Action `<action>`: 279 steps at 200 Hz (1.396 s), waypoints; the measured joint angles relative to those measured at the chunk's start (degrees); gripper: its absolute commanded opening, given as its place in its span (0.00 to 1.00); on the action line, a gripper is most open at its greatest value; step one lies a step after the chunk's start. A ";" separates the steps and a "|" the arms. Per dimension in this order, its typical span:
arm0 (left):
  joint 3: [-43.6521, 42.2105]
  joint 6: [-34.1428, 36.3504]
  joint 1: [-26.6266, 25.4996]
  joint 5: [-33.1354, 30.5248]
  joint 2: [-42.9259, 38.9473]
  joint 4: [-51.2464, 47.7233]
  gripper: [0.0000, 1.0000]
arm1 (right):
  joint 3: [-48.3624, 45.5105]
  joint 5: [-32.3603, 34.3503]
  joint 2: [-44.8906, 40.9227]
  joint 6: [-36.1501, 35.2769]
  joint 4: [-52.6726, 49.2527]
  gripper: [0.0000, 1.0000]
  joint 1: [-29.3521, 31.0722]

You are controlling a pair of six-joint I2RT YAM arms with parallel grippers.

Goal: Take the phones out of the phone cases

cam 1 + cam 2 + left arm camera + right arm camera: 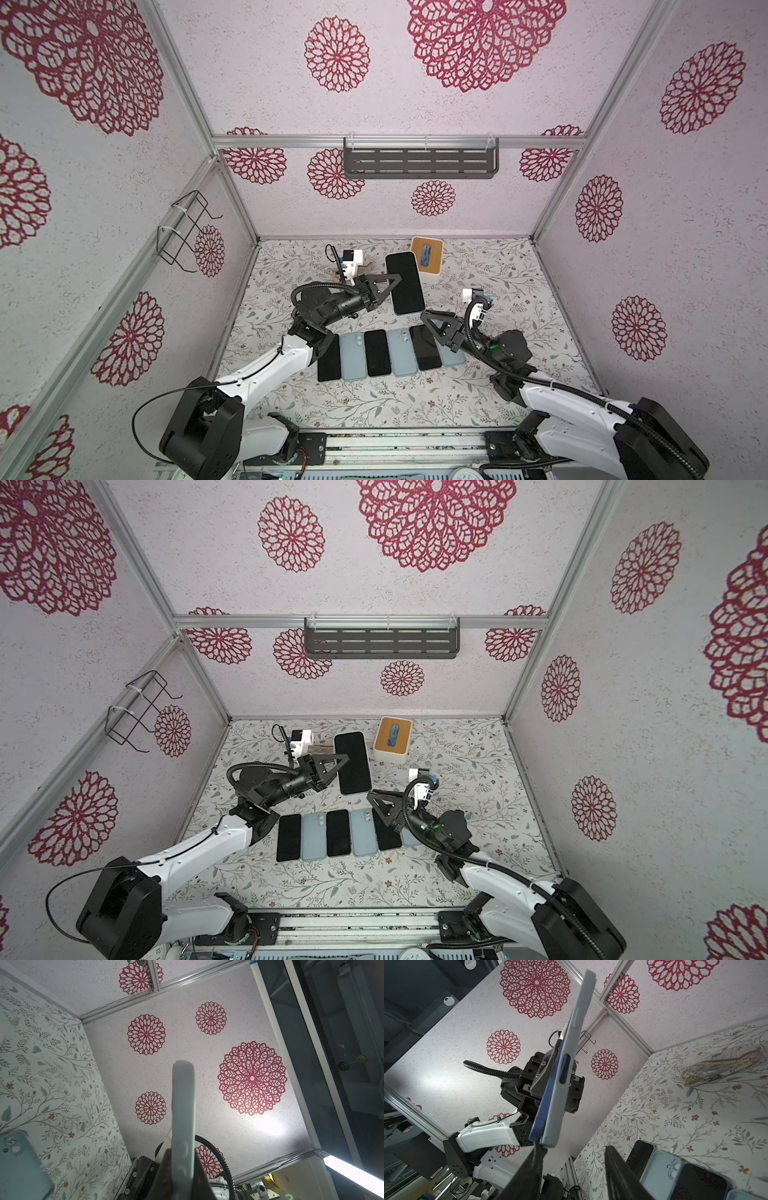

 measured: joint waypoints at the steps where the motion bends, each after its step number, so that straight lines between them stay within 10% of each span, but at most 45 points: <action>1: 0.00 0.00 0.00 -0.04 0.00 0.02 0.00 | 0.07 0.00 0.13 0.02 0.11 0.49 0.00; 51: -0.09 0.11 -0.20 -0.61 0.00 1.25 0.00 | 0.83 -0.46 4.50 1.86 4.15 0.46 0.11; 160: -1.38 0.17 -1.90 -2.71 2.99 4.66 0.00 | 1.60 -1.27 4.96 6.21 5.51 0.00 0.11; 202: -1.38 0.57 -3.08 -3.26 4.24 5.03 0.00 | -0.15 -0.20 2.84 6.21 4.17 0.00 -0.07; 242: -1.29 3.96 -5.53 -3.54 4.28 1.16 0.49 | -1.25 0.94 -3.37 5.90 -2.10 0.00 0.04; 279: 1.44 8.50 -8.35 -3.61 4.72 -6.75 0.57 | -2.49 2.95 -6.99 5.77 -6.88 0.00 0.13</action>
